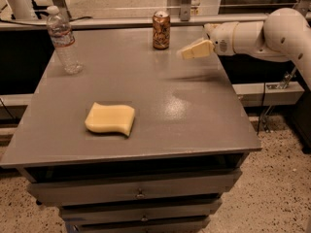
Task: Move orange can near sponge
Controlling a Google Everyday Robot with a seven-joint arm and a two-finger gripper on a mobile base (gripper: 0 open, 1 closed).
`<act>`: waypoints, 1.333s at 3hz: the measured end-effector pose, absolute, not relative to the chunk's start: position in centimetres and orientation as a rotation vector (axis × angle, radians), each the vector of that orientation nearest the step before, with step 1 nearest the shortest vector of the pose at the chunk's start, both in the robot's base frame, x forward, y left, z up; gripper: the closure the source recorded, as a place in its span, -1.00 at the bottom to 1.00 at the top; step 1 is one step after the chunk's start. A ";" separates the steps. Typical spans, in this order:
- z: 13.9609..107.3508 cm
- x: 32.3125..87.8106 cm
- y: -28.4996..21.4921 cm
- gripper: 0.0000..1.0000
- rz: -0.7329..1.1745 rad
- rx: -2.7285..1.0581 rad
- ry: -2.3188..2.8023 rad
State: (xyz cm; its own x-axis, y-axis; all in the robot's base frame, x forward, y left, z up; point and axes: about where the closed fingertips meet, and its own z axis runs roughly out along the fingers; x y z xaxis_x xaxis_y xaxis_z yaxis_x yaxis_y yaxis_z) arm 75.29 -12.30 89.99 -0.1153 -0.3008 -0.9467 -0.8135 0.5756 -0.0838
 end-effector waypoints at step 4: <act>88.3 80.1 -10.4 -1.00 0.500 -0.874 1.648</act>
Offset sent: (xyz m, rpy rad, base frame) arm -0.0019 -0.0122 -0.0091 0.0114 -0.0426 -0.1083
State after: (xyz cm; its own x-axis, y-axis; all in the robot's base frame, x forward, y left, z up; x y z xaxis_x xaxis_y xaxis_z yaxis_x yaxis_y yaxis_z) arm 80.05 -10.39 88.30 -0.0758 -0.2802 -0.9569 -0.7645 0.6324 -0.1246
